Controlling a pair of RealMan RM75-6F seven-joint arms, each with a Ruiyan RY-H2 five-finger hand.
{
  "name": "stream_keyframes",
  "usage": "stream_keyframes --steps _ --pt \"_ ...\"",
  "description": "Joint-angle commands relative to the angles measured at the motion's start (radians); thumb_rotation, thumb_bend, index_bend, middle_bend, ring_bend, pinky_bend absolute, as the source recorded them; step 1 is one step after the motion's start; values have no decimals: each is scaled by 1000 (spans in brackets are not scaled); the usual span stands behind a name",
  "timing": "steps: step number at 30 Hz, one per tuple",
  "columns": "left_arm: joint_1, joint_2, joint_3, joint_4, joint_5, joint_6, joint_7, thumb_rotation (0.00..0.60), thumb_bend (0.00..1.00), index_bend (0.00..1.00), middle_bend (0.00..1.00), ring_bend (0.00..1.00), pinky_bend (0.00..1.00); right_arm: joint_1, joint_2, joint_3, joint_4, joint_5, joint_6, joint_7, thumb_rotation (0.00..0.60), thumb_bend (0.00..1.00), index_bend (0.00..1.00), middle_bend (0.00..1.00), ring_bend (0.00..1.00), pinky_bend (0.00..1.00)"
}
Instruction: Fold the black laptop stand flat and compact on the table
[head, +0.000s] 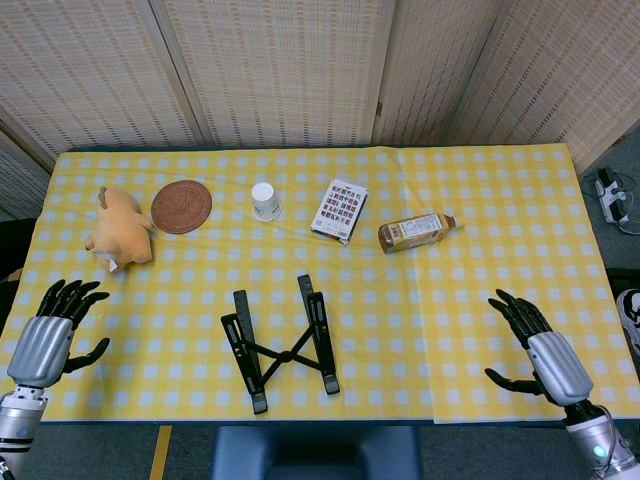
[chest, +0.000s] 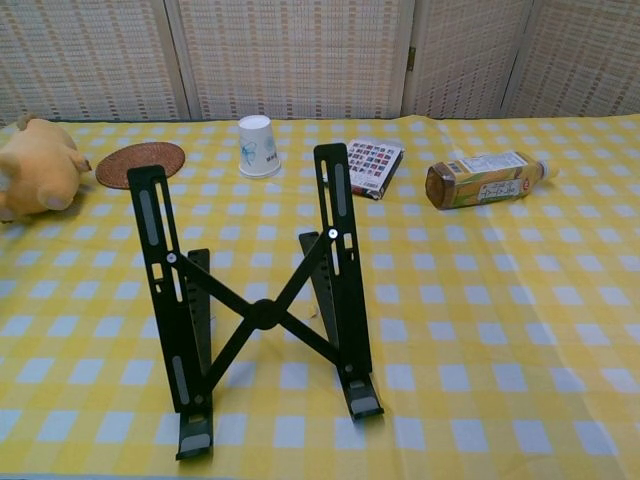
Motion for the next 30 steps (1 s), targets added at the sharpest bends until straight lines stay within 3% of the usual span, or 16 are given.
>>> stream_keyframes --steps 1,7,12,20,30 --pt "-10 -4 4 -6 12 -5 5 600 327 259 186 122 11 83 -6 -28 -5 -67 -82 149 600 249 0 0 0 0" --pt "-28 -9 19 -13 33 -26 -5 600 327 259 188 125 14 232 -38 -38 1 -128 -193 415 600 249 0 0 0 0" --pt "-36 -19 29 -19 49 -30 1 600 327 258 188 125 14 359 -90 -26 18 -118 -303 589 600 249 0 0 0 0" --pt "-52 -30 26 -14 48 -38 -8 600 327 258 190 127 14 504 -213 34 77 -11 -434 796 600 249 0 0 0 0" --pt "-83 -37 14 5 17 -77 -64 600 327 258 194 136 15 631 -348 95 183 96 -547 935 600 249 0 0 3 0"
